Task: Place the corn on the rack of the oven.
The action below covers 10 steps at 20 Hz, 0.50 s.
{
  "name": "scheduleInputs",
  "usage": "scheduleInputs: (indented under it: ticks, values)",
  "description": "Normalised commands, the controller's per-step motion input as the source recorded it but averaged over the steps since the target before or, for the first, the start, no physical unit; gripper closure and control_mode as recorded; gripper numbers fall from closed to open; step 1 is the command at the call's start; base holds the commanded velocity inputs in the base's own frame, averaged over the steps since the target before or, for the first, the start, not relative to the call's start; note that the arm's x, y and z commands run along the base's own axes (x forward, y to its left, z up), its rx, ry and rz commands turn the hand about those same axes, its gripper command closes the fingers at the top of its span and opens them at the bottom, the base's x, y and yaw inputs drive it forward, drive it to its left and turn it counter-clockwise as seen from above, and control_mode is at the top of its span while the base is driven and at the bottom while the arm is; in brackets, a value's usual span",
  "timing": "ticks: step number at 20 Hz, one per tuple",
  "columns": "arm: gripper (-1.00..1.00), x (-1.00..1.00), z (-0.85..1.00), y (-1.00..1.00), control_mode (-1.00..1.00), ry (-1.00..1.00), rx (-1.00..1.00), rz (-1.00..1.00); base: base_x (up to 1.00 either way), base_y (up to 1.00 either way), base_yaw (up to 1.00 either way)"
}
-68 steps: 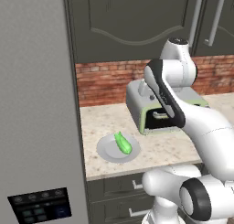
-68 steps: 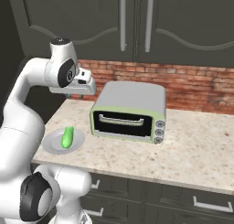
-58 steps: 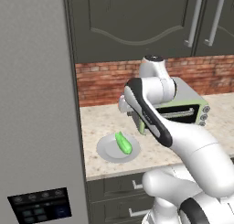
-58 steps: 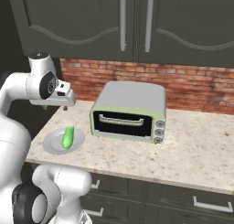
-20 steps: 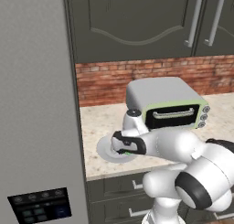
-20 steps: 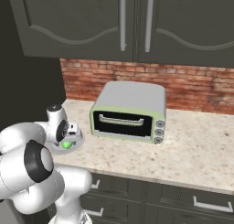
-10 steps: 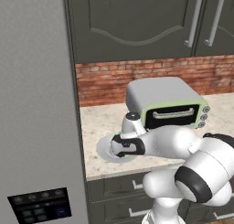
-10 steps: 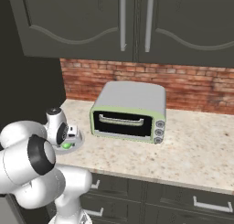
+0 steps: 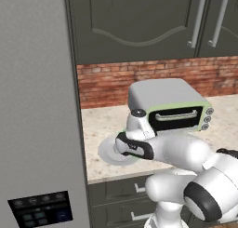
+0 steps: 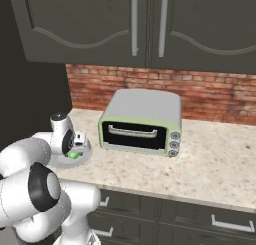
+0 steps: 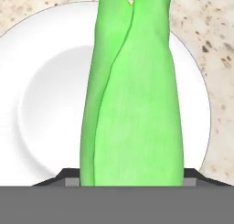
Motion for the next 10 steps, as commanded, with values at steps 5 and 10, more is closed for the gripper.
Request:
scheduleInputs:
  ticks: [5,10]
  values:
    - [1.00,-0.50,1.00,-0.60,-1.00,-0.01,0.06,-0.01,0.00,0.00,0.00]
    - [1.00,-0.81,1.00,-0.54,-1.00,0.01,0.02,-0.18,0.00,0.00,0.00]
